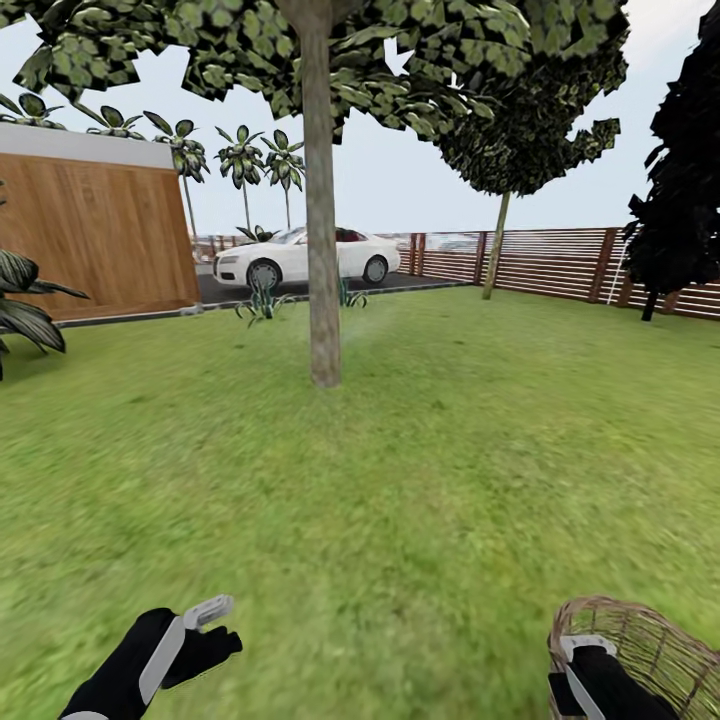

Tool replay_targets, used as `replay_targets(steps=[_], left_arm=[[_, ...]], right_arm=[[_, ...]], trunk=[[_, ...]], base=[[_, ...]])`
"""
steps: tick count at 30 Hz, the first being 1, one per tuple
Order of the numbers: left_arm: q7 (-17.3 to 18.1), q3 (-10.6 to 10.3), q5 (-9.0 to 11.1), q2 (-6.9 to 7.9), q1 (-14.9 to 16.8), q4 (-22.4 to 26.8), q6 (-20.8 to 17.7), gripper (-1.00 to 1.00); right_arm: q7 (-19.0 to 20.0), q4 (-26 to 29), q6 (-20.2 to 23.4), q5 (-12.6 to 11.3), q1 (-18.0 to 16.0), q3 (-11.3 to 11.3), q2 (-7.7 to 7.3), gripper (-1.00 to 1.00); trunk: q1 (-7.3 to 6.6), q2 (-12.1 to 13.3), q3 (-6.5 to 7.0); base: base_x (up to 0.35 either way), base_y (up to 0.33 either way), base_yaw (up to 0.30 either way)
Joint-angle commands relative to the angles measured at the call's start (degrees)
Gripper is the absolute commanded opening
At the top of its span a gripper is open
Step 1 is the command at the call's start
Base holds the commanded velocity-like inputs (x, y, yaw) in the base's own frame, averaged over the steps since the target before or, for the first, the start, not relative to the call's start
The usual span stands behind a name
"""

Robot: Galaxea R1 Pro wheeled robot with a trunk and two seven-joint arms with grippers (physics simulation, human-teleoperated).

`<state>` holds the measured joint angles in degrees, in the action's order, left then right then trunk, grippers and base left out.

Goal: Take the three Easter eggs out of the wicker basket on the lawn in the garden, then place them on the lawn next to a single tree (choose any tree) so that all three eggs are next to the same tree and none are left in the basket.

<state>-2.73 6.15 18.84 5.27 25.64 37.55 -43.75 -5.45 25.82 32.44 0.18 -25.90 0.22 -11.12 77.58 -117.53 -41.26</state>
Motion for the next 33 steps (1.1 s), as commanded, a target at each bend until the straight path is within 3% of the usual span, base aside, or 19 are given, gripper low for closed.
replay_targets(steps=[1, 24, 33], left_arm=[[-0.3, 0.1, 0.5, 0.00, 0.0, 0.1, -0.3, 1.00], [-0.3, 0.1, 0.5, -0.03, 0.0, 0.1, -0.2, 1.00], [-0.3, 0.1, 0.5, -0.01, 0.0, 0.1, -0.2, 1.00]], right_arm=[[-0.1, 0.1, 0.3, 0.5, 0.0, 0.0, -0.01, -1.00], [-0.1, 0.1, 0.3, 0.6, 0.0, 0.0, 0.01, -1.00], [-0.1, 0.1, 0.4, 0.5, 0.0, 0.0, -0.05, -1.00]], trunk=[[0.03, 0.0, -0.06], [0.03, 0.0, -0.06], [0.03, 0.0, -0.06]], base=[[0.344, 0.000, 0.000], [0.344, 0.000, 0.001], [0.344, 0.000, 0.196]])
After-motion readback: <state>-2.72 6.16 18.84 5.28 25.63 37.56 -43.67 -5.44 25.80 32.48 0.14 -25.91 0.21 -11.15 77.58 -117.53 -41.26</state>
